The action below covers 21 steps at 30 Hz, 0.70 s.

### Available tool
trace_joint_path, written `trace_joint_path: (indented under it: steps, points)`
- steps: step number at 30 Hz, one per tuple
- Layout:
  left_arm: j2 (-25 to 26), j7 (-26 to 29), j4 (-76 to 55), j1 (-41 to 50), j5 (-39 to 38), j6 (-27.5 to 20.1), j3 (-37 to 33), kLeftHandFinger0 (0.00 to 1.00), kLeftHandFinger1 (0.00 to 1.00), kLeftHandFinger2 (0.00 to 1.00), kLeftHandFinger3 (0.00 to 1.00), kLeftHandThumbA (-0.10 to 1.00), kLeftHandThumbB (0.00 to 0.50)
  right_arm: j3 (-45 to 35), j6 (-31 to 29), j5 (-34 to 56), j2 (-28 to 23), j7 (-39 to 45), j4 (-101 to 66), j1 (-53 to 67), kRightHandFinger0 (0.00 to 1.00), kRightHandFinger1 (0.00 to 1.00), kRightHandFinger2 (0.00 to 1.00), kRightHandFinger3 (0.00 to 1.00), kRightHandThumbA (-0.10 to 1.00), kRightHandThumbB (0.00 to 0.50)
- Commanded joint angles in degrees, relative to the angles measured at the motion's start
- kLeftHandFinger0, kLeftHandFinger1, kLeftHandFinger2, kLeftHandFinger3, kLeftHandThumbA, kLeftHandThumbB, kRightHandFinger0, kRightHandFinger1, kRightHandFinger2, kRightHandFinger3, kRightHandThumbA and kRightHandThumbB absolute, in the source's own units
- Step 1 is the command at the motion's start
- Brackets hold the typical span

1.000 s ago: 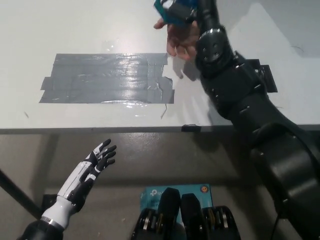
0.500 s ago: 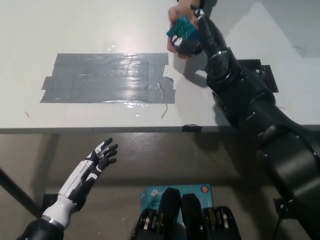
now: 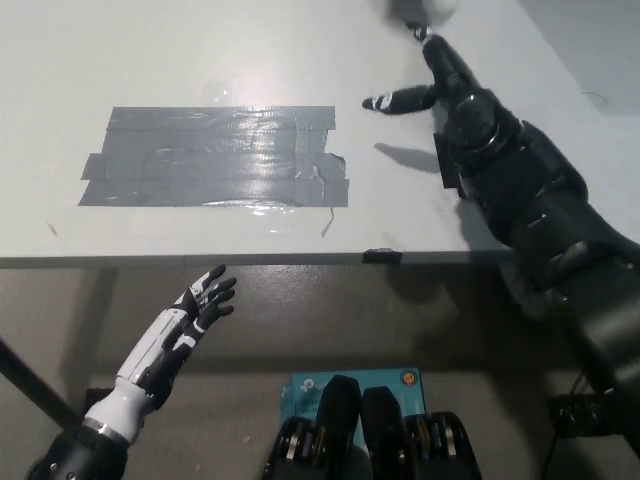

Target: A rubick's cube is kept in the black marked spot on the table and the robot uses its right arm to pick it up and hands it to a person

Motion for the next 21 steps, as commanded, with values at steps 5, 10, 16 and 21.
trace_joint_path:
  steps: [5,10,16,21]
  points:
    - [1.09,0.30,-0.34,-4.04,0.23,-0.31,-0.01,1.00,1.00,1.00,1.00,0.83,0.487,-5.93,2.70,0.48,-7.50,1.99,-42.85,2.74,1.00,1.00,1.00,1.00,0.97,0.467]
    - [1.01,0.39,1.48,-8.69,-0.35,0.03,0.46,1.00,1.00,1.00,1.00,0.82,0.472,-8.96,7.56,2.21,-12.69,7.31,-79.27,15.71,1.00,1.00,1.00,1.00,0.94,0.447]
    - [0.53,0.79,3.53,-12.22,-0.35,-0.45,0.65,1.00,1.00,1.00,1.00,0.87,0.500,-13.74,4.42,6.61,-15.64,7.42,-97.60,32.43,1.00,1.00,1.00,1.00,0.88,0.418]
    - [0.10,1.09,3.95,-13.47,0.59,-0.51,0.12,1.00,1.00,1.00,1.00,0.96,0.472,-16.44,1.03,9.65,-16.52,6.35,-107.16,47.03,1.00,1.00,1.00,1.00,0.82,0.405]
